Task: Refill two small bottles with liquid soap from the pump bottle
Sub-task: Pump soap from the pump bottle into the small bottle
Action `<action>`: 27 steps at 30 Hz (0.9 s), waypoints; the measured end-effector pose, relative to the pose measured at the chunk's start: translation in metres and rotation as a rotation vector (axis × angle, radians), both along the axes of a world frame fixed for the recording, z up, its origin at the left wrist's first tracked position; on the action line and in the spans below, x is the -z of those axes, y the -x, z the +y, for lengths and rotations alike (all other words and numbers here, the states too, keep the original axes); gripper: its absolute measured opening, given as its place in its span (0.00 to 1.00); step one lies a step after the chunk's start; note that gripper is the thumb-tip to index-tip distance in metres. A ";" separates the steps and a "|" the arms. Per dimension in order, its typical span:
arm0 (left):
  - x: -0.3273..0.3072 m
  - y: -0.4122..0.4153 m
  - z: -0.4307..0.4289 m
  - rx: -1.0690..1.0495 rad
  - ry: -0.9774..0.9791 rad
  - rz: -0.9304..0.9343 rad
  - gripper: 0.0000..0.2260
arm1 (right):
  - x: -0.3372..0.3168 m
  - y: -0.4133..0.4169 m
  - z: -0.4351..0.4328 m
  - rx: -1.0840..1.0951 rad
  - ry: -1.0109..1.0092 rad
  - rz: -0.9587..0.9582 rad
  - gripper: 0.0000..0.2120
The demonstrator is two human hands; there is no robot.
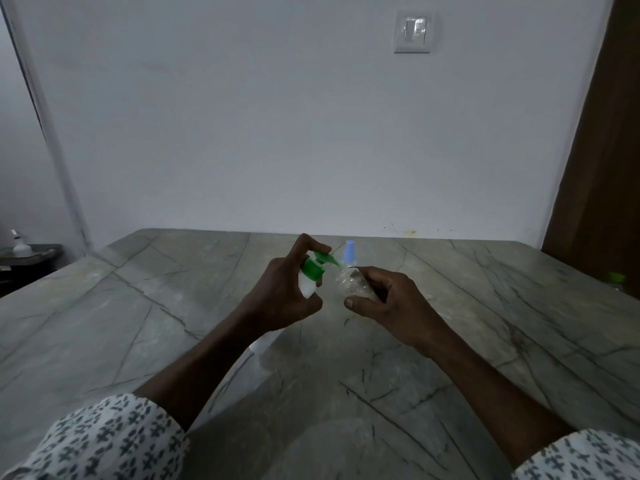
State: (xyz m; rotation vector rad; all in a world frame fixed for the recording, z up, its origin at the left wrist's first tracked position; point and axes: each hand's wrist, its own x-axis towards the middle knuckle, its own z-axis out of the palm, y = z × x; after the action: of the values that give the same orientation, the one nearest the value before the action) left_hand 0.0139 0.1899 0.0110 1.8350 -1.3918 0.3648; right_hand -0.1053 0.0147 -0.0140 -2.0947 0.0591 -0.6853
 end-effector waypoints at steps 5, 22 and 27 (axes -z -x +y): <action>0.000 0.001 0.002 0.019 0.005 0.011 0.32 | -0.001 0.002 -0.001 -0.031 -0.074 -0.011 0.24; -0.002 0.000 0.002 0.002 -0.018 0.037 0.31 | 0.001 0.002 0.000 -0.092 -0.144 0.026 0.18; 0.000 -0.002 0.001 0.013 0.008 0.032 0.35 | 0.001 0.000 -0.003 -0.108 -0.199 0.009 0.20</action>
State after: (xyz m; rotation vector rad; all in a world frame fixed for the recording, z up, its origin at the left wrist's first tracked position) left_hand 0.0156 0.1913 0.0109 1.8171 -1.3782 0.3328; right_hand -0.1055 0.0121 -0.0154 -1.8956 0.0184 -0.5810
